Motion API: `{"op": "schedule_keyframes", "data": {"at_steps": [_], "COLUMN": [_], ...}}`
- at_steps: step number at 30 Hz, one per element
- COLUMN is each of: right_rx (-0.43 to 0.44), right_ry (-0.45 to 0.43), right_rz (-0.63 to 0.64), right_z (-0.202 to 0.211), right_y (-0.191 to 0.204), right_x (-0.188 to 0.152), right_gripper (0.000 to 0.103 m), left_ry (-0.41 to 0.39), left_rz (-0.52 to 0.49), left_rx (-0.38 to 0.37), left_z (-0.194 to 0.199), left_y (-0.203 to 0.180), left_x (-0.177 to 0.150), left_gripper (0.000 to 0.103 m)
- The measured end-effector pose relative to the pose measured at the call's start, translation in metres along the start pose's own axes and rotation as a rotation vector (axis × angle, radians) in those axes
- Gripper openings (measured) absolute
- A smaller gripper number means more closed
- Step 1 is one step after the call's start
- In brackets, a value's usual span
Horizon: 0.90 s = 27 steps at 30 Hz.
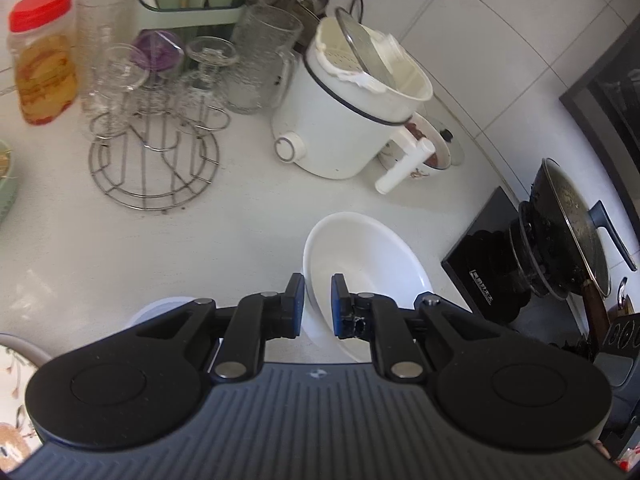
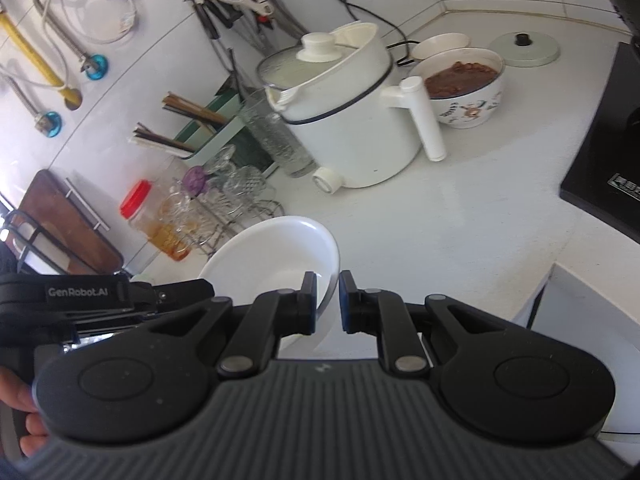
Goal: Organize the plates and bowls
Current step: 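Lift the white ceramic bowl with both tools toward the plate stack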
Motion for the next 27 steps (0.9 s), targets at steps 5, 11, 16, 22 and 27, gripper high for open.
{"op": "schedule_keyframes", "data": {"at_steps": [5,11,16,22,27], "right_rx": [0.043,0.081,0.105,0.117,0.116], "right_ry": [0.022,0.058,0.094,0.151,0.183], "right_rz": [0.026,0.075,0.117,0.138,0.193], "right_z": [-0.006,-0.014,-0.022,-0.031,-0.038], "right_y": [0.019,0.042,0.055,0.063,0.069], "right_x": [-0.002,-0.009,-0.020,-0.037,-0.048], "right_gripper": [0.014,0.014,0.014,0.014,0.015], "left_ry": [-0.036,-0.076,-0.089,-0.098,-0.098], "left_rz": [0.047,0.100,0.139,0.194,0.229], "left_rx": [0.011,0.026,0.051,0.072,0.097], "left_z": [0.016,0.036,0.044,0.048,0.048], "left_y": [0.018,0.041,0.061,0.081,0.093], "left_x": [0.003,0.001,-0.010,-0.027,-0.039], "left_gripper": [0.015,0.015,0.015,0.015,0.015]}}
Point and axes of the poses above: each gripper's, at about its wrist camera, not at the fingertips, and z roughly against the way its jaws point, y to its left, x to its top, the point moved 10 cm from there along -z, roughly the way its jaws point, and after that the axes turned 2 degrees about x, right-handed, at the moved point
